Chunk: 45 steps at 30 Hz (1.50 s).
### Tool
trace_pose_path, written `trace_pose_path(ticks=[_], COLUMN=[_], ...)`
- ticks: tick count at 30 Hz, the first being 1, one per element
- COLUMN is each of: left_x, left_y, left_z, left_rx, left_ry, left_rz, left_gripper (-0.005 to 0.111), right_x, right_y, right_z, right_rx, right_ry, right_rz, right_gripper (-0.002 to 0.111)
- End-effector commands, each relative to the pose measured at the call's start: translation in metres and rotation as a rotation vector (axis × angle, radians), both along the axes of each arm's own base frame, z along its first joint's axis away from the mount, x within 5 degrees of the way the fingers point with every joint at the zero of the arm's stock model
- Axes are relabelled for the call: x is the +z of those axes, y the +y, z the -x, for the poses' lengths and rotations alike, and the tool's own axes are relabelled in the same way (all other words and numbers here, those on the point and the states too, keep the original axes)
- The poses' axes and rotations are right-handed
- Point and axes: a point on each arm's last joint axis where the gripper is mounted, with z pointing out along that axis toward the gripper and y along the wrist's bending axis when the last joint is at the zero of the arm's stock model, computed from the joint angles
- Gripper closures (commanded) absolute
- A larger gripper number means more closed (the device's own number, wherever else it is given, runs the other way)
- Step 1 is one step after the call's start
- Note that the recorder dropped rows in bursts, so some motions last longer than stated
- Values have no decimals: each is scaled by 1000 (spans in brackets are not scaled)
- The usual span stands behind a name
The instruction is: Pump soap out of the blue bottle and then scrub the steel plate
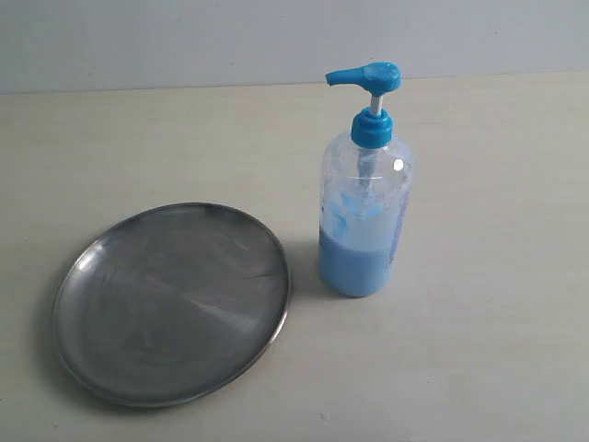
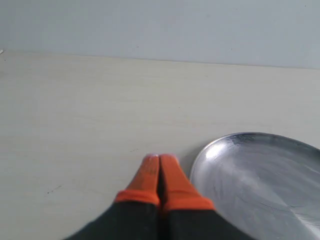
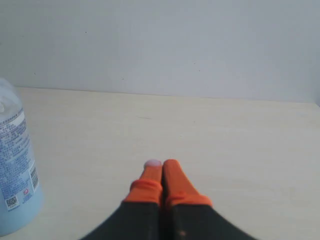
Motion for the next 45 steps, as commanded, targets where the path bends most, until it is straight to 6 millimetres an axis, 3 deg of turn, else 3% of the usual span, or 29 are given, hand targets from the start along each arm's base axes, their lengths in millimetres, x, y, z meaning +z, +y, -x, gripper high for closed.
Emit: trace_pose_path(ticks=[1,32,40,45], left_x=[0,0,0,0], left_y=[0,0,0,0], left_z=[0,0,0,0], left_rx=[2,2,2,2], left_ry=[-12,-12,-12,-12], left_rz=[11,11,11,11], left_gripper=[107,107,107,107], right_x=[-1,-1,-6,10], right_y=[0,0,0,0], right_z=[0,0,-5,-8], right_rx=[-4,-4,-5,-5], right_ry=[-3,-3,83,69], right_rz=[7,7,15,13], right_gripper=[108,108,108,108])
